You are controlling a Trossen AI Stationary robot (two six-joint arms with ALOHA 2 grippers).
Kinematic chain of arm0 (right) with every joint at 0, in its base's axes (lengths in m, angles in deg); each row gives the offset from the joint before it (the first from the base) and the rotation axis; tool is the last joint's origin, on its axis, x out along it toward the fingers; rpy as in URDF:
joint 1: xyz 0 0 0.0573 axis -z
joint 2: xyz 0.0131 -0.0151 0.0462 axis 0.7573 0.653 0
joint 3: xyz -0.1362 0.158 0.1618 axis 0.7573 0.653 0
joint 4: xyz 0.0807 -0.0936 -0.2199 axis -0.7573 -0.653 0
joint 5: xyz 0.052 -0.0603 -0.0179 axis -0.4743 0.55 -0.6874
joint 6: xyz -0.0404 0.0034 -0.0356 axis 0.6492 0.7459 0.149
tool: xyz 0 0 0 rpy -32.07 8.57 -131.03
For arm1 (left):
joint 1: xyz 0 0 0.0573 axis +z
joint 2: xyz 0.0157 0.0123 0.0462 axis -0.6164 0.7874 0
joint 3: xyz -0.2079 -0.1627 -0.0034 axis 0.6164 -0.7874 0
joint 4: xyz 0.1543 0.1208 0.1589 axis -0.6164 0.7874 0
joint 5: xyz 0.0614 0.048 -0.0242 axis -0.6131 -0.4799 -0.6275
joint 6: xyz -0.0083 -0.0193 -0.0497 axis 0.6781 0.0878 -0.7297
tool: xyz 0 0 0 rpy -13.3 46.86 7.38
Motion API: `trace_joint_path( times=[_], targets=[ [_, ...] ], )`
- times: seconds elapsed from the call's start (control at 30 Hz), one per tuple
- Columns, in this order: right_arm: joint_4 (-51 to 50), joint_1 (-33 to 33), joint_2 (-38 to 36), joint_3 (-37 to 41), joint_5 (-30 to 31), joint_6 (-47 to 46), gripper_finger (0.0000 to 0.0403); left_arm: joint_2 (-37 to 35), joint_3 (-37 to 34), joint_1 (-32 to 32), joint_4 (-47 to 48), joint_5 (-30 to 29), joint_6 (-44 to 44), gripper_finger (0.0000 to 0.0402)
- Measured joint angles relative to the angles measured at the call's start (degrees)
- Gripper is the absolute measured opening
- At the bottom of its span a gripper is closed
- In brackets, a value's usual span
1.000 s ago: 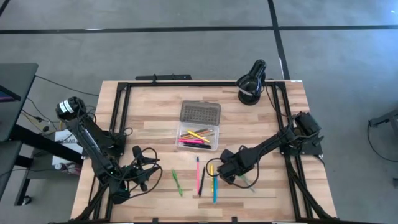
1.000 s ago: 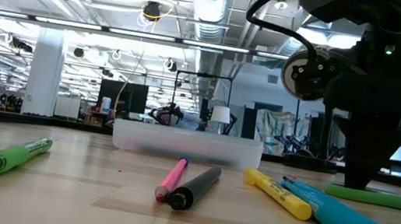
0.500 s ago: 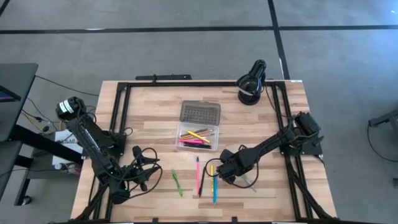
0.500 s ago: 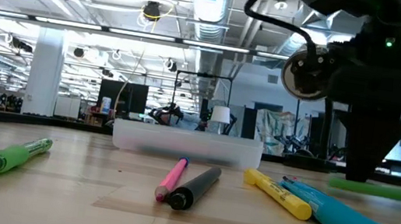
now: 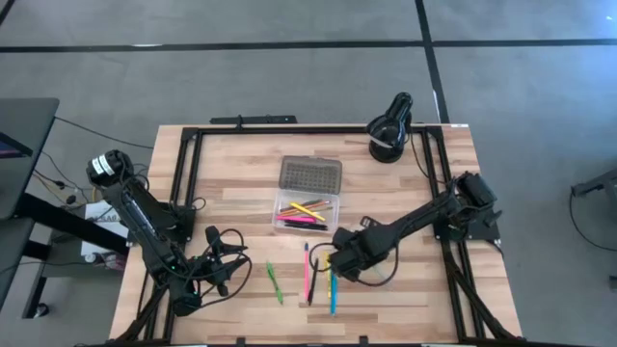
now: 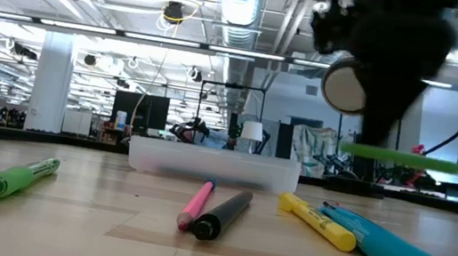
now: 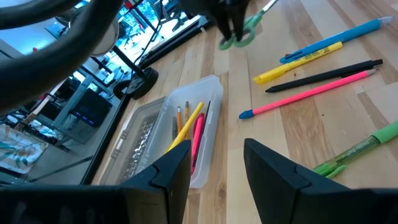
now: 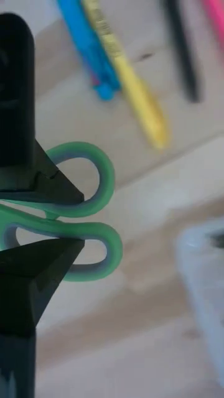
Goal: Pick & place school supplies into a supply box
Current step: Put the green scissors into the transparent supply box
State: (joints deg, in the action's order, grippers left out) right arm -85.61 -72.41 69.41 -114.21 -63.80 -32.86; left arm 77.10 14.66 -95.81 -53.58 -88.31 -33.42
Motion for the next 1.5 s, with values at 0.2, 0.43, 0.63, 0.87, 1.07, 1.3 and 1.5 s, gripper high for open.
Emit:
trace_joint_path(
  times=[0.2,0.43,0.63,0.87,1.07,1.3,1.5],
  targets=[
    [1.9,5.7,0.0,-3.9,4.3,13.7,0.0077,0.0,0.0,0.0,0.0,0.0,0.0,0.0143],
    [13.1,14.0,0.0,-5.0,4.2,30.7,0.0077,0.0,0.0,0.0,0.0,0.0,0.0,0.0143],
    [23.5,20.0,0.0,-5.0,3.6,43.5,0.0077,0.0,0.0,0.0,0.0,0.0,0.0,0.0143],
    [30.7,24.3,0.0,-5.0,-0.6,48.6,0.0077,0.0,0.0,0.0,0.8,0.4,-0.5,0.0143],
    [33.7,25.2,0.0,-5.0,-1.4,49.3,0.0077,0.0,0.0,0.0,0.8,0.5,-0.5,0.0143],
    [35.3,25.2,0.0,-5.0,-2.7,47.5,0.0077,0.0,0.0,0.0,0.8,0.5,-0.5,0.0143],
    [35.9,25.5,0.0,-5.0,-3.6,45.2,0.0077,0.0,0.0,0.0,0.8,0.5,-0.5,0.0143]
  ],
)
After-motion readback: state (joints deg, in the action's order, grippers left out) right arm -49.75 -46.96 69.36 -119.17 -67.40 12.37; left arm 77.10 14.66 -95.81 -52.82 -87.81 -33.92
